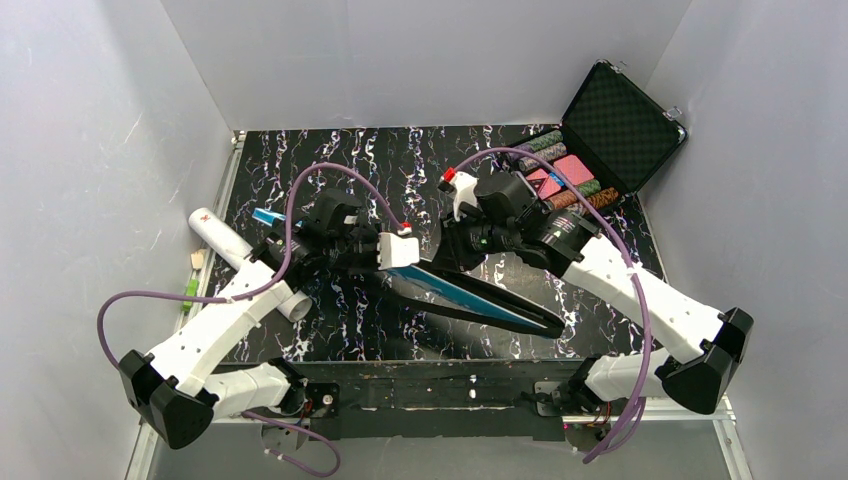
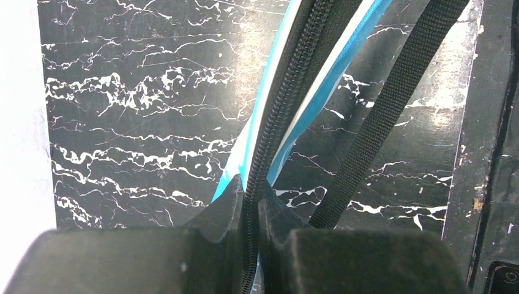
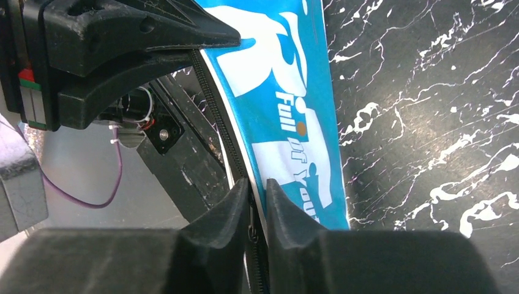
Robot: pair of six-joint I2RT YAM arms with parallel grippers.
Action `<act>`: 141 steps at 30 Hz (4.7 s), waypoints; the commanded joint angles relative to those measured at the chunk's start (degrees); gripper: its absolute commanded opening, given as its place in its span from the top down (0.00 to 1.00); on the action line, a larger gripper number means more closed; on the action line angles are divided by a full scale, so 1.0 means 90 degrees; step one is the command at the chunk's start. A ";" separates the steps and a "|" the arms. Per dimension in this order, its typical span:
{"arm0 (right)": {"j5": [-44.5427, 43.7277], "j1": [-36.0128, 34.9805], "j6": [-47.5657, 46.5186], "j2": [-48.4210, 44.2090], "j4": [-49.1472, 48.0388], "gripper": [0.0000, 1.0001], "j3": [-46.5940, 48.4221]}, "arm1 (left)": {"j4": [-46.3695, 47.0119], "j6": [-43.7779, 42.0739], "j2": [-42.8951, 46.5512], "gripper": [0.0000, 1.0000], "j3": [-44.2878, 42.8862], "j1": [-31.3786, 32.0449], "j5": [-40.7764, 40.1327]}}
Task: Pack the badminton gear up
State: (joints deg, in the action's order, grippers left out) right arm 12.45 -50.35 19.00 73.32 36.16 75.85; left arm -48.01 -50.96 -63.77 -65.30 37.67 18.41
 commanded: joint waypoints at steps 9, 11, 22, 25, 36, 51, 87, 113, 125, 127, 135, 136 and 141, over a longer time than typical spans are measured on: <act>-0.0583 -0.0055 -0.0148 -0.0454 0.0127 0.99 0.0244 | 0.0326 0.0114 0.0040 1.00 -0.0267 0.0012 0.0122; -0.0641 -0.0053 -0.0097 -0.0609 0.0126 0.99 0.0212 | 0.0334 0.0114 0.0040 1.00 -0.0254 0.0012 0.0113; -0.1599 -0.0050 0.0568 -0.1478 0.0329 0.27 0.0043 | 0.0549 0.0128 0.0002 1.00 -0.0065 0.0012 -0.0590; -0.1870 -0.0052 0.1073 -0.1782 0.0473 0.21 0.0026 | 0.0698 0.0284 -0.0151 1.00 -0.0013 0.0014 -0.1063; -0.0938 -0.0050 0.4881 -0.2558 -0.1473 0.16 -0.2477 | 0.2262 0.0640 -0.0157 1.00 0.0617 0.0245 -0.3078; -0.1009 0.0329 0.6863 -0.2086 -0.5033 0.19 -0.4224 | 0.3811 -0.0267 0.0636 1.00 0.1974 0.1353 -0.4377; -0.2528 0.0933 0.7610 -0.2329 -0.2619 0.99 -0.4151 | 0.3374 0.1146 0.1006 0.38 0.2035 0.3037 -0.3034; -0.2562 0.0368 0.7526 -0.2612 -0.2072 0.99 -0.3385 | 0.4801 0.0712 -0.0106 0.39 0.2544 0.3819 -0.3964; -0.2754 -0.0002 0.7425 -0.3155 -0.1534 0.85 -0.3436 | 0.4155 0.1204 0.0208 1.00 0.2107 0.3547 -0.3613; -0.2770 -0.0002 0.7389 -0.3367 -0.1488 0.63 -0.3494 | 0.3982 0.1308 0.0224 1.00 0.1939 0.3447 -0.3502; -0.2285 -0.0004 0.6564 -0.4317 -0.2448 0.38 -0.3915 | 0.2625 0.2183 0.0014 1.00 0.0608 0.2632 -0.2263; -0.2161 -0.0002 0.6404 -0.4366 -0.2690 0.40 -0.4013 | 0.2447 0.2278 -0.0050 1.00 0.0401 0.2519 -0.2142; -0.1657 -0.0006 0.6260 -0.3985 -0.3020 0.44 -0.3989 | 0.2528 0.1922 -0.0085 1.00 0.0269 0.2416 -0.2333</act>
State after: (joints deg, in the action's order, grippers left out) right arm -7.03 -50.06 78.52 34.20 15.09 40.01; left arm -26.15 -32.75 -65.91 -60.25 59.79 -3.20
